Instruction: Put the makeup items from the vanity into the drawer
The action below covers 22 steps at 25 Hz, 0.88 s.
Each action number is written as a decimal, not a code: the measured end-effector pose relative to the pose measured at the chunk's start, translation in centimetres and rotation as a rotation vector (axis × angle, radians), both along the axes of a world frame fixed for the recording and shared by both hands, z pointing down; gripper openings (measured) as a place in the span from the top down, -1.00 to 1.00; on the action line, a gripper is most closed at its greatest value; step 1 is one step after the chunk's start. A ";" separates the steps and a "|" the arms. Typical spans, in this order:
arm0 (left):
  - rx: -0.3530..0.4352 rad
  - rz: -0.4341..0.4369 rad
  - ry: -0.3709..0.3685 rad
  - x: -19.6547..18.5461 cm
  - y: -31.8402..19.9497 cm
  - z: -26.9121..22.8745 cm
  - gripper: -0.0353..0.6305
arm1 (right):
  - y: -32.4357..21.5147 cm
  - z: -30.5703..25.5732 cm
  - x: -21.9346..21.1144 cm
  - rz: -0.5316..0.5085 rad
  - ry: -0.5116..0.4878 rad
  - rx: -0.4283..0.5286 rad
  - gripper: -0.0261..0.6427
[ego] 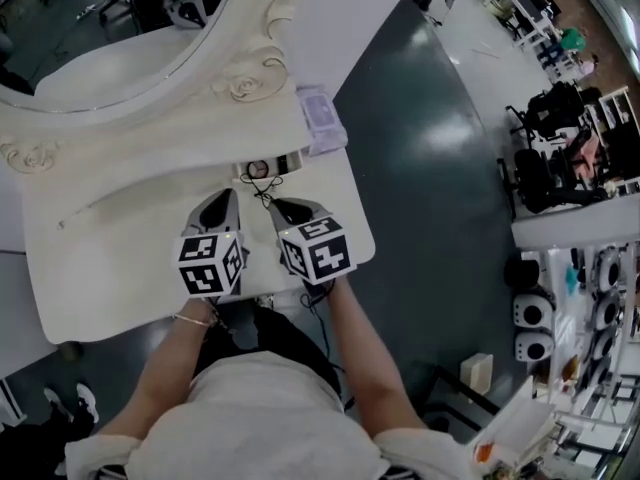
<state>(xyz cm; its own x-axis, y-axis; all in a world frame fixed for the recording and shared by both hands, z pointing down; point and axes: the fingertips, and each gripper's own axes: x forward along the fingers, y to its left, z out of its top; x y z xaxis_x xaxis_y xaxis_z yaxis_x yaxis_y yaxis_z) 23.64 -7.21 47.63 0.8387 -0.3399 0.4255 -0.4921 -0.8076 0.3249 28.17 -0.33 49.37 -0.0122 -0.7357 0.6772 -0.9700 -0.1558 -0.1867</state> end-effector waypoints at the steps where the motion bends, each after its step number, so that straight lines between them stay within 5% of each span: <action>1: 0.003 -0.002 0.003 0.6 0.2 -0.1 0.89 | 0.0 0.1 0.6 -0.004 -0.001 -0.008 0.85; 22: 0.015 -0.121 -0.032 4.2 -1.7 0.7 0.89 | -3.9 2.2 6.7 -0.077 -0.055 -0.191 0.85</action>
<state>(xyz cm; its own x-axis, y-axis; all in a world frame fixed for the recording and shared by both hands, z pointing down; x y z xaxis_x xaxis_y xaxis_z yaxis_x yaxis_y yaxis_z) 27.84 -8.95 48.32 0.7773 -0.4443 0.4454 -0.5961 -0.7465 0.2957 34.90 -4.26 51.62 -0.1038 -0.5897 0.8009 -0.9696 -0.1193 -0.2135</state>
